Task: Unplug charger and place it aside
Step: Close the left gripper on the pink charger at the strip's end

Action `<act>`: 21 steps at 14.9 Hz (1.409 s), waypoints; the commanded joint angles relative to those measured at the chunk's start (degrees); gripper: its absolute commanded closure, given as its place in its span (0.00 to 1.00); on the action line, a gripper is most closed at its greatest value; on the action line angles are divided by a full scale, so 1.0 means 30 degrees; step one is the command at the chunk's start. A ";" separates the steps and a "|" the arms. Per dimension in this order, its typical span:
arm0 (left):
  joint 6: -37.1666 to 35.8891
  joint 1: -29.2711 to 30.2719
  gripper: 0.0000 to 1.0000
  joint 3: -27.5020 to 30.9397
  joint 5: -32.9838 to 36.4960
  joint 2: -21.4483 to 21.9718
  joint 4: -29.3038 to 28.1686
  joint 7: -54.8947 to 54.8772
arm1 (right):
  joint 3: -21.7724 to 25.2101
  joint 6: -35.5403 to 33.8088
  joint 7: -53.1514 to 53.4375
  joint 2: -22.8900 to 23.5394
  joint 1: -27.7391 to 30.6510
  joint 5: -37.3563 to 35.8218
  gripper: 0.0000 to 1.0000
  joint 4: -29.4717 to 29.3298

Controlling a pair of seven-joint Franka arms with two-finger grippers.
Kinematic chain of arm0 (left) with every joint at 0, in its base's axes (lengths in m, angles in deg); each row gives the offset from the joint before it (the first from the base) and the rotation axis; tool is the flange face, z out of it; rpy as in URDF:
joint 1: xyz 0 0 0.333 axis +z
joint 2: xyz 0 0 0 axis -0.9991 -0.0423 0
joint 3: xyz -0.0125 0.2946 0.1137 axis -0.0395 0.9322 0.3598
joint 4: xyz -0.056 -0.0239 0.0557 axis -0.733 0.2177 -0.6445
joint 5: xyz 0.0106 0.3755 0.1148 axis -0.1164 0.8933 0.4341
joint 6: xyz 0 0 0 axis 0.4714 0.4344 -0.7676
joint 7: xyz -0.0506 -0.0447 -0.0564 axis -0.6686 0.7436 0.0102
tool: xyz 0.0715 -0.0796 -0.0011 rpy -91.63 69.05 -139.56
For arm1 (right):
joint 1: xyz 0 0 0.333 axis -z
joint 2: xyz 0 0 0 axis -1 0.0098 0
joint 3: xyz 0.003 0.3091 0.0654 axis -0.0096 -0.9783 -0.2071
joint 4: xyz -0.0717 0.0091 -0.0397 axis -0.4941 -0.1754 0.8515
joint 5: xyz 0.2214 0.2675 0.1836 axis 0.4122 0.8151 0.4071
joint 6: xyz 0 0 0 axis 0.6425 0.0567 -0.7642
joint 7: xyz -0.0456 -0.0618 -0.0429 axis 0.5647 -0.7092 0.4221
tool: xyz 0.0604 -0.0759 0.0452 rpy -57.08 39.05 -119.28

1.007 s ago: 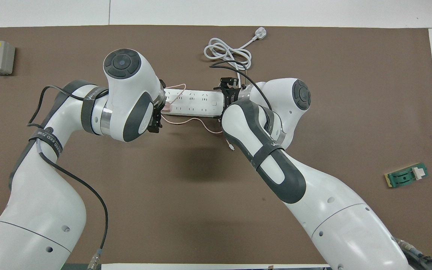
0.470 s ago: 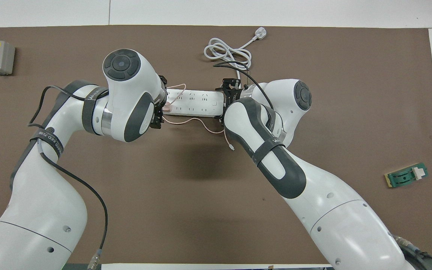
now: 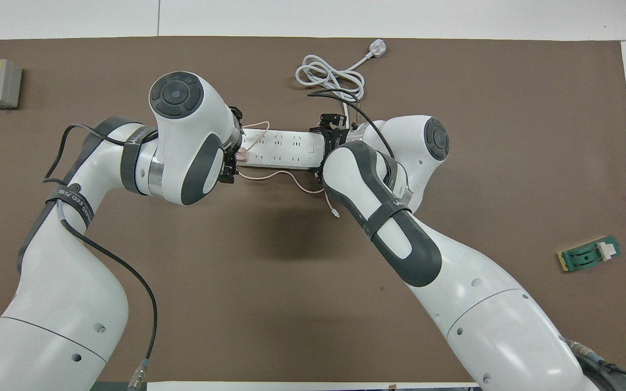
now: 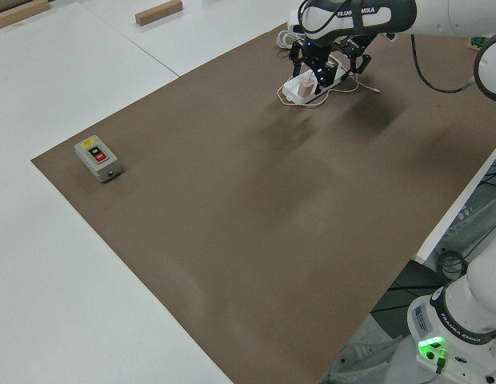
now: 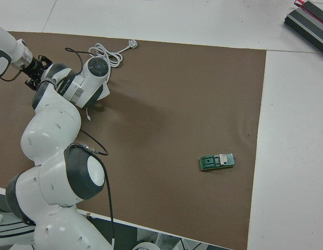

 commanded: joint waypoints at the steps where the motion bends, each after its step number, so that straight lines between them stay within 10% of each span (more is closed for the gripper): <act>1: 0.0340 -0.0249 0.03 0.0254 0.0104 -0.0103 -0.0032 0.0292 | -0.0090 0.0048 -0.0587 0.0349 0.0041 0.0559 0.04 -0.0455; 8: 0.0370 -0.0278 0.05 0.0283 0.0133 -0.0103 -0.0354 0.0292 | -0.0090 0.0165 -0.0645 0.0349 0.0041 0.0617 0.99 -0.0455; 12: 0.0370 -0.0278 0.17 0.0283 0.0133 -0.0103 -0.0325 0.0292 | -0.0090 0.0194 -0.1346 0.0349 0.0041 0.1408 1.00 -0.0426; 13: 0.0370 -0.0278 0.31 0.0283 0.0307 -0.0103 -0.0325 0.0263 | -0.0090 0.0194 -0.1377 0.0349 0.0041 0.1437 1.00 -0.0426; 15: 0.0428 -0.0278 0.93 0.0196 0.1273 -0.0103 -0.0325 0.0175 | -0.0090 0.0223 -0.1436 0.0349 0.0041 0.1437 1.00 -0.0397; 21: 0.0692 -0.0482 1.00 0.0195 0.1422 -0.0103 -0.0355 -0.0236 | -0.0090 0.0253 -0.1436 0.0349 0.0012 0.1438 1.00 -0.0367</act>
